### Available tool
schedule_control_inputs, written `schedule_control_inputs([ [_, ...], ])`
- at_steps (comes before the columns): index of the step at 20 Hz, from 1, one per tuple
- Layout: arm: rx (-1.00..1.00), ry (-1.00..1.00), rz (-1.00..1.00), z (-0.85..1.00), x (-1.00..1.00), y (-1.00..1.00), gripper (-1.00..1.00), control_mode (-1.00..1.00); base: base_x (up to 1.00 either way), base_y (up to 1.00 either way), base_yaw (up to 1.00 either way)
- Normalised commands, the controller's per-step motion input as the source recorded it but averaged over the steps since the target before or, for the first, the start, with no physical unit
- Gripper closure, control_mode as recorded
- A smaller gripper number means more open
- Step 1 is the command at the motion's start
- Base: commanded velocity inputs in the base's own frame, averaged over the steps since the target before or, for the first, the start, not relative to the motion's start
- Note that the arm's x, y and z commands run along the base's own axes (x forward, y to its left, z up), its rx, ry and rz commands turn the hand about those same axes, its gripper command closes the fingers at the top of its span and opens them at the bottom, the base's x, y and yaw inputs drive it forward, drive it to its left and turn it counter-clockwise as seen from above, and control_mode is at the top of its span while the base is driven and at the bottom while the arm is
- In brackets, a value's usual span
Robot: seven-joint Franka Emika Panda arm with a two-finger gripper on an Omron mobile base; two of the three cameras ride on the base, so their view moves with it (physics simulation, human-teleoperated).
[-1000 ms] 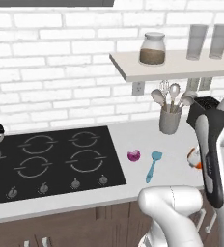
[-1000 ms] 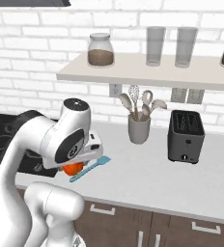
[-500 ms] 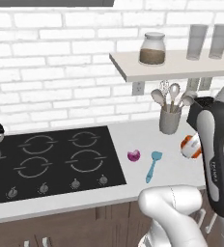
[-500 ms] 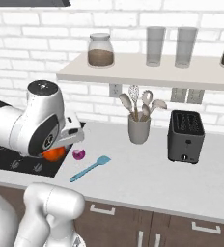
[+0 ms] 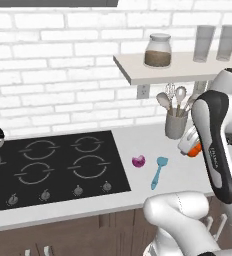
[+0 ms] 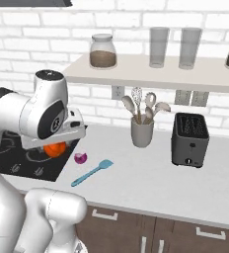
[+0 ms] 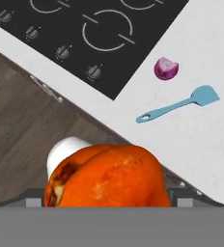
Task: Put the squash and onion in the pot. Retrieve the spatula and lightly stir the vegetables in the pot.
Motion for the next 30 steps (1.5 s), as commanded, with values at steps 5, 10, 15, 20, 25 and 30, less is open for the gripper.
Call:
schedule_control_inputs([
  [5, 0.0, 0.0, 0.0, 0.0, 0.0, 0.0, 1.0, -1.0, 0.0, 0.0, 0.0],
  [10, 0.0, 0.0, 0.0, 0.0, 0.0, 0.06, 1.0, 1.0, 0.0, 0.48, 0.0],
  [15, 0.0, 0.0, 0.0, 0.0, 0.0, 0.0, 1.0, 1.0, 0.0, 1.0, -0.02],
  [20, 0.0, 0.0, 0.0, 0.0, 0.0, 0.0, 1.0, 1.0, 0.0, 1.0, -0.1],
  [25, 0.0, 0.0, 0.0, 0.0, 0.0, 0.0, 1.0, 1.0, 0.08, 1.0, -0.14],
  [30, 0.0, 0.0, 0.0, 0.0, 0.0, 0.0, 1.0, 1.0, 0.21, 1.0, -0.15],
])
